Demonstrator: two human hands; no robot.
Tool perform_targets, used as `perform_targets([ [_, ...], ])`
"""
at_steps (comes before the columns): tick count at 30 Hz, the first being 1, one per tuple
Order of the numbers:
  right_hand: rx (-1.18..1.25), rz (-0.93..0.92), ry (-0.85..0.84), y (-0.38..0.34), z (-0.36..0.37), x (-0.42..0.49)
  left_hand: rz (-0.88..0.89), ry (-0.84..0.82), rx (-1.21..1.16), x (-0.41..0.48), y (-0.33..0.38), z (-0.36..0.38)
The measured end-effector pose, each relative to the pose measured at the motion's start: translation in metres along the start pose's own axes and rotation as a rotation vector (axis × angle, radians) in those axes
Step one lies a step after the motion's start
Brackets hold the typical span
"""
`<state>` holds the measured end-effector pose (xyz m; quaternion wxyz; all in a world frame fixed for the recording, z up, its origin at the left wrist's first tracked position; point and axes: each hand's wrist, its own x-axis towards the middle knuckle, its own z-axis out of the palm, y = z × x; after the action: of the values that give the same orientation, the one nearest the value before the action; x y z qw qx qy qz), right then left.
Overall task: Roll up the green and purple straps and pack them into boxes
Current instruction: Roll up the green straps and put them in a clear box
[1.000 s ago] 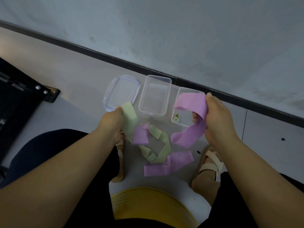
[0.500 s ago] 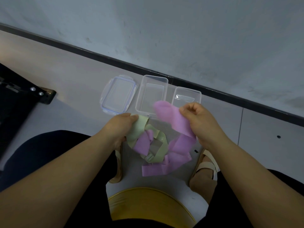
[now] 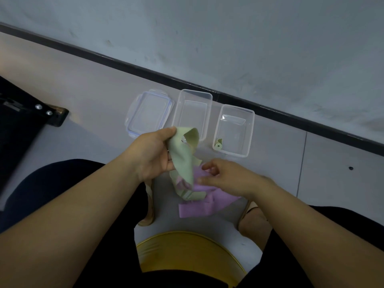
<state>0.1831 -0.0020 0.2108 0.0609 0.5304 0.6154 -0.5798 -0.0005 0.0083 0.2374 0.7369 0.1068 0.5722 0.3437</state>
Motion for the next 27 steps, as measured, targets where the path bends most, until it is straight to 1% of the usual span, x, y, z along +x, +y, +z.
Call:
perform_targets([
  [2, 0.141, -0.022, 0.027, -0.001, -0.001, 0.001, 0.023, 0.032, -0.014, 0.000, 0.000, 0.000],
  [3, 0.187, -0.034, 0.053, -0.002, -0.002, 0.000, 0.051, 0.083, 0.016, 0.001, -0.001, -0.001],
  [4, 0.209, -0.052, 0.080, -0.003, -0.002, 0.000, 0.100, 0.155, 0.118, 0.003, -0.002, -0.002],
  [5, 0.227, -0.078, 0.100, -0.003, -0.003, 0.000, 0.167, 0.234, 0.310, 0.005, -0.004, -0.004],
  [7, 0.243, -0.146, 0.136, -0.005, -0.005, 0.000, 0.317, 0.349, 0.812, 0.009, -0.010, -0.005],
  [8, 0.231, -0.171, 0.160, -0.007, -0.007, -0.002, 0.360, 0.362, 1.048, 0.010, -0.013, -0.004],
  [9, 0.229, -0.190, 0.185, -0.009, -0.009, -0.003, 0.371, 0.344, 1.221, 0.010, -0.017, -0.003],
  [10, 0.270, -0.205, 0.210, -0.011, -0.011, -0.004, 0.360, 0.309, 1.330, 0.011, -0.022, -0.001],
  [12, 0.528, -0.218, 0.230, -0.013, -0.016, -0.006, 0.291, 0.278, 1.415, 0.014, -0.029, 0.000],
  [13, 0.680, -0.222, 0.227, -0.015, -0.017, -0.006, 0.248, 0.269, 1.435, 0.015, -0.030, 0.000],
  [15, 0.873, -0.203, 0.251, -0.016, -0.021, -0.007, 0.170, 0.259, 1.420, 0.017, -0.030, -0.001],
  [17, 1.026, -0.142, 0.305, -0.016, -0.025, -0.006, 0.133, 0.258, 1.279, 0.014, -0.026, 0.001],
  [19, 1.188, -0.085, 0.385, -0.013, -0.030, -0.005, 0.167, 0.226, 1.074, 0.008, -0.021, 0.004],
  [20, 1.258, -0.064, 0.422, -0.011, -0.033, -0.005, 0.199, 0.180, 0.996, 0.005, -0.019, 0.004],
  [21, 1.312, -0.046, 0.449, -0.010, -0.035, -0.006, 0.214, 0.122, 0.967, 0.002, -0.017, 0.005],
  [22, 1.336, -0.027, 0.470, -0.010, -0.037, -0.006, 0.216, 0.077, 0.975, 0.001, -0.017, 0.004],
  [24, 1.300, 0.003, 0.487, -0.011, -0.037, -0.007, 0.207, 0.090, 1.007, 0.003, -0.018, 0.001],
  [25, 1.239, 0.018, 0.489, -0.011, -0.036, -0.007, 0.217, 0.121, 0.977, 0.004, -0.017, -0.001],
  [27, 1.078, 0.050, 0.489, -0.011, -0.033, -0.007, 0.269, 0.157, 0.823, 0.006, -0.014, -0.004],
])
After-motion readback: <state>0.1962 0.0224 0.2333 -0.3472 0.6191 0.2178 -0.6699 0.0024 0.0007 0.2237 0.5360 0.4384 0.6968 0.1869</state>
